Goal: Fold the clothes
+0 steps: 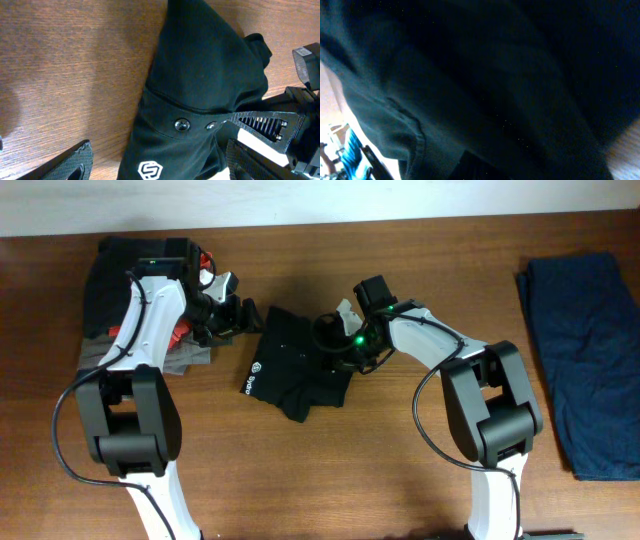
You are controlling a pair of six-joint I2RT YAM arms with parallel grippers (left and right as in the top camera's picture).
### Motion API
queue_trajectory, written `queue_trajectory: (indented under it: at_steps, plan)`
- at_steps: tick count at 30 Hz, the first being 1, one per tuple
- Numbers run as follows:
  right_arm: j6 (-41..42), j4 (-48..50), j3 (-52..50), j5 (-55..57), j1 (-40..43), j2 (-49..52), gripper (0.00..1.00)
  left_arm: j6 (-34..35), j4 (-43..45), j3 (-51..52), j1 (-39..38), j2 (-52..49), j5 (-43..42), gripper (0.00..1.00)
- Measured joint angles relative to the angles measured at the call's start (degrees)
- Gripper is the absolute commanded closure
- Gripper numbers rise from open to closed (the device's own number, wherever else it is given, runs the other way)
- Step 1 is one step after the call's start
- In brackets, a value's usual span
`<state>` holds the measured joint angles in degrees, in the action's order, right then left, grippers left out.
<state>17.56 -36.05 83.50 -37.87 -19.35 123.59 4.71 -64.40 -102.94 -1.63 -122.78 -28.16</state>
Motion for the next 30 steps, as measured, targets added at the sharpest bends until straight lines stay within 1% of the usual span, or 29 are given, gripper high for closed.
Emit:
queue_trajectory:
  at_steps: [2, 3, 4, 5, 6, 8, 9, 11, 14, 17, 19, 21, 23, 25, 26, 27, 28, 30]
  plan:
    - [0.5, -2.1, 0.0, 1.0, 0.2, 0.0, 0.96, 0.0, 0.0, 1.6, 0.0, 0.0, -0.2, 0.16]
    - [0.4, -3.4, 0.0, 2.1, 0.5, 0.0, 0.96, 0.0, 0.0, 2.8, 0.0, 0.0, -0.2, 0.5]
    - [0.4, -4.1, 0.0, 2.3, 0.7, 0.0, 0.96, 0.0, -0.1, 4.5, 0.0, 0.0, -0.2, 0.74]
    - [-0.9, -4.2, 0.0, 2.5, 1.0, -0.1, 0.96, 0.2, -0.1, 5.0, 0.0, 0.0, -0.2, 0.94]
    - [-2.7, -4.3, 0.0, 3.0, 1.3, -0.4, 0.96, 0.1, 0.0, 5.7, 0.0, 0.0, -0.3, 1.0]
    - [-8.1, -4.5, 0.0, 3.9, 2.0, -2.5, 0.96, 0.0, 0.0, 6.0, 0.0, 0.0, -1.1, 0.99]
    - [-11.6, -4.7, 0.0, 4.5, 2.4, -5.0, 0.96, -0.1, 0.0, 6.0, 0.0, 0.0, -1.6, 0.99]
    - [-15.2, -4.7, 0.8, 5.0, 3.1, -10.7, 0.96, -0.2, -0.8, 6.0, 0.0, 0.1, -2.1, 0.99]
    - [-17.7, -3.5, 4.1, 5.1, 3.4, -16.3, 0.96, -0.2, -0.9, 6.2, 0.0, 2.5, -1.3, 0.99]
    - [-18.6, 0.1, 6.1, 5.1, 3.3, -18.3, 0.96, -0.2, -2.3, 6.2, -0.7, 10.1, 0.7, 1.0]
    - [-18.2, 3.8, 6.2, 5.1, 2.9, -17.0, 0.96, 1.0, -6.0, 5.8, -3.0, 15.7, 2.7, 0.99]
    - [-16.0, 7.7, 6.2, 5.0, 2.3, -13.6, 0.96, 2.4, -6.9, 6.0, -6.3, 17.8, 3.9, 0.99]
    - [-13.8, 10.4, 6.1, 3.9, 1.6, -8.9, 0.96, 4.4, -3.2, 9.8, -10.6, 17.9, 5.3, 1.0]
    - [-12.5, 11.5, 6.1, 1.5, 1.1, -4.1, 0.96, 7.6, 0.4, 16.4, -13.3, 17.8, 7.7, 1.0]
    - [-12.0, 11.6, 6.1, 0.9, 0.9, -2.5, 0.96, 9.6, 2.9, 20.7, -14.0, 17.3, 9.0, 0.99]
    - [-11.4, 11.7, 6.1, 0.3, 0.9, -0.2, 0.96, 10.4, 4.4, 22.7, -14.1, 17.0, 9.4, 1.0]
    - [-10.9, 11.8, 6.1, 0.1, 0.9, 1.2, 0.96, 11.6, 7.9, 26.4, -13.7, 16.7, 10.6, 1.0]
    - [-8.5, 11.3, 6.1, 0.0, 1.1, 3.5, 0.96, 12.3, 11.1, 29.2, -13.2, 16.5, 11.4, 0.99]
